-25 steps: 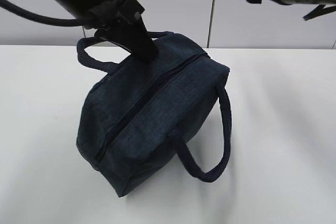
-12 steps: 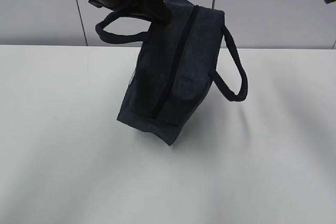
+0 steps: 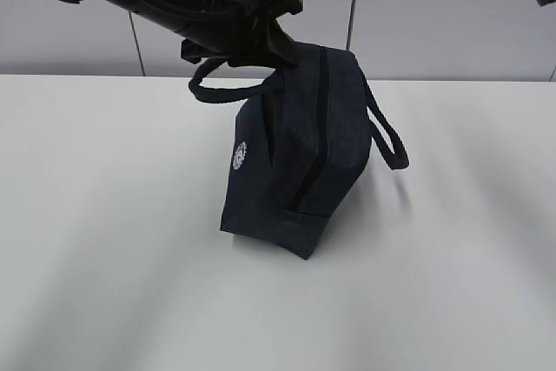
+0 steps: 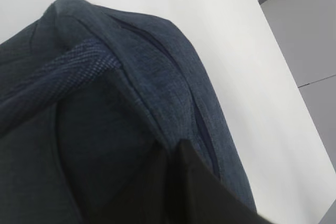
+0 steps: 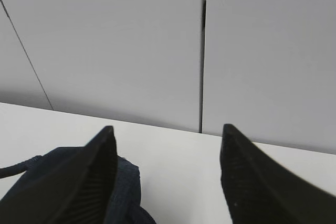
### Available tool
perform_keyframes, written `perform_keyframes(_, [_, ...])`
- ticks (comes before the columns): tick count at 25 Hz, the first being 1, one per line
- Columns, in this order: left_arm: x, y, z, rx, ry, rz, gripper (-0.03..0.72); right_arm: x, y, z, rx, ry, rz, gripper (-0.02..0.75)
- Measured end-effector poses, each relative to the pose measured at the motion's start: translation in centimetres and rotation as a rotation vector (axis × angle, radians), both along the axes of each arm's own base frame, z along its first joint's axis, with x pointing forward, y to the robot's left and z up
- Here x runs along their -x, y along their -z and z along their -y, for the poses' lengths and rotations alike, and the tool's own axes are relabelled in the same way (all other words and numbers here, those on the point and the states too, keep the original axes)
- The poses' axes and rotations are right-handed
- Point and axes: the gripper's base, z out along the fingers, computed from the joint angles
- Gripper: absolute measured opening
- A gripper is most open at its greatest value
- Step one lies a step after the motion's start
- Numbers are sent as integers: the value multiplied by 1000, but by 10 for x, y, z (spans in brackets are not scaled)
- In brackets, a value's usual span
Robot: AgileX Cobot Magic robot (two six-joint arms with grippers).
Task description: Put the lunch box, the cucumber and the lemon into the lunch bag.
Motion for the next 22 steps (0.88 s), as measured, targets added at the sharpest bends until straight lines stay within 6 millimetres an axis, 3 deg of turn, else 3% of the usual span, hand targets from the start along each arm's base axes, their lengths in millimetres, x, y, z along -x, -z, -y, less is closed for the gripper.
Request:
perform_keyframes(9, [-9, 10, -7, -12, -27, -14, 32, 0, 0, 0, 1, 2, 0, 467])
perform_keyframes(12, [-14, 10, -18, -14, -42, -31, 118, 0, 0, 0, 1, 2, 0, 467])
perform_keyframes(17, [-18, 11, -27, -20, -48, -43, 353, 0, 0, 0, 1, 2, 0, 467])
perform_keyframes(22, [-15, 14, -28, -69, -8, -48, 419, 0, 0, 0, 1, 2, 0, 467])
